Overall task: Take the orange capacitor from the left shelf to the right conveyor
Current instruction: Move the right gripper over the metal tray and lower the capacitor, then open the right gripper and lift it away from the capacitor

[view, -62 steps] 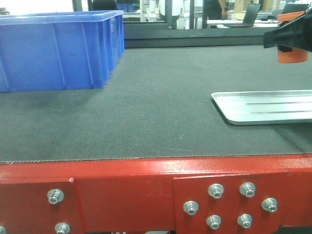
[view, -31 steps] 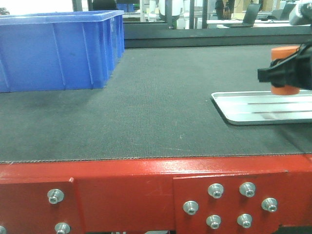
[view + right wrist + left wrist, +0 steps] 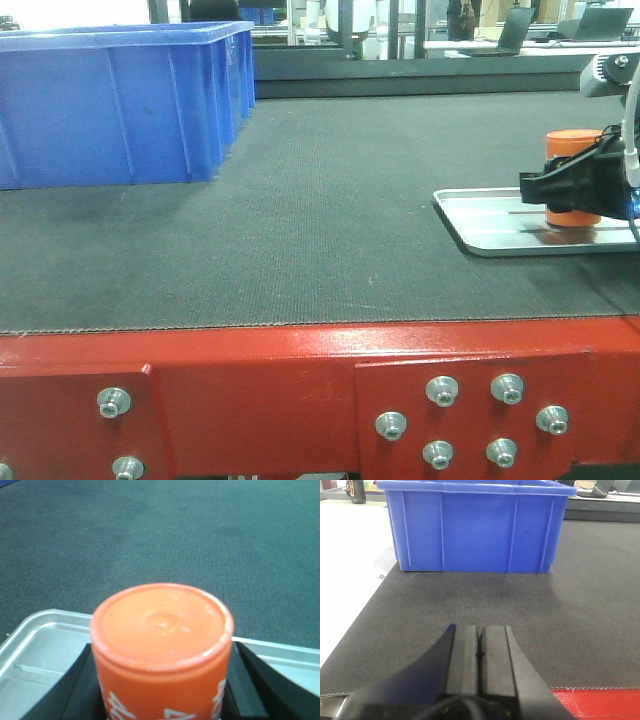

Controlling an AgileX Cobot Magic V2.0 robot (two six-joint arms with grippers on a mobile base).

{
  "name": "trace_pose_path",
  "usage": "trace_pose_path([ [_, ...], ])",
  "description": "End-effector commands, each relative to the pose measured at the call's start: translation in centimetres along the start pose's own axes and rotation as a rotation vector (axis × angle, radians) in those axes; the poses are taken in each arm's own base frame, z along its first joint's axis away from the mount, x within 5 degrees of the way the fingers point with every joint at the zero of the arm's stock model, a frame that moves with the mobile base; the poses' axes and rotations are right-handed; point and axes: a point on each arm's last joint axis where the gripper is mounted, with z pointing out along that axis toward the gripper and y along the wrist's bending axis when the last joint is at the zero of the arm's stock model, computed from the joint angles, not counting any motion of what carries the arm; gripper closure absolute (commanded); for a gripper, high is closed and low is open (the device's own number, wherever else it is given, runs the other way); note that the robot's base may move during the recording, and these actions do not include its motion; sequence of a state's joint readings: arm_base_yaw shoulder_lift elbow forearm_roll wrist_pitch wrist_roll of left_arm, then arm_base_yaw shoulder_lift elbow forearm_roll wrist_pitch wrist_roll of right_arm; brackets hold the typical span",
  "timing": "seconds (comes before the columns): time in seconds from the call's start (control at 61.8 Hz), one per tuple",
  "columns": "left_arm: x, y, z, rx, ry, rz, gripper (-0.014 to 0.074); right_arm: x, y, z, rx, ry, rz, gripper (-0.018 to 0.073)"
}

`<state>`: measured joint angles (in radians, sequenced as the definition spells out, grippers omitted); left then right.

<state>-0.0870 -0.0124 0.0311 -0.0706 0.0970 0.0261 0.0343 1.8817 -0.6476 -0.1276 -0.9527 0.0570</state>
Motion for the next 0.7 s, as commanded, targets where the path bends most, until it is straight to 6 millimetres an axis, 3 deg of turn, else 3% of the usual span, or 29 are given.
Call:
trace_pose_path([
  [0.0,-1.0,0.0,-0.1,0.005,-0.098,-0.005,0.0723,-2.6,-0.2,-0.2,0.001,-0.145,-0.014,0.0286],
  [0.194,-1.0,0.0,-0.1,0.005,-0.098,-0.005,0.0723,-2.7,-0.2,-0.2,0.002,-0.143,-0.014,-0.0089],
  [0.421,-1.0,0.0,-0.1,0.005,-0.098,-0.005,0.0723,-4.5,-0.2,-1.2,0.012,-0.103,-0.023,-0.0070],
  [0.679,-1.0,0.0,-0.1,0.005,-0.098,-0.005,0.0723,-9.3,-0.2,-4.9,0.039,-0.060,-0.015,-0.0069],
])
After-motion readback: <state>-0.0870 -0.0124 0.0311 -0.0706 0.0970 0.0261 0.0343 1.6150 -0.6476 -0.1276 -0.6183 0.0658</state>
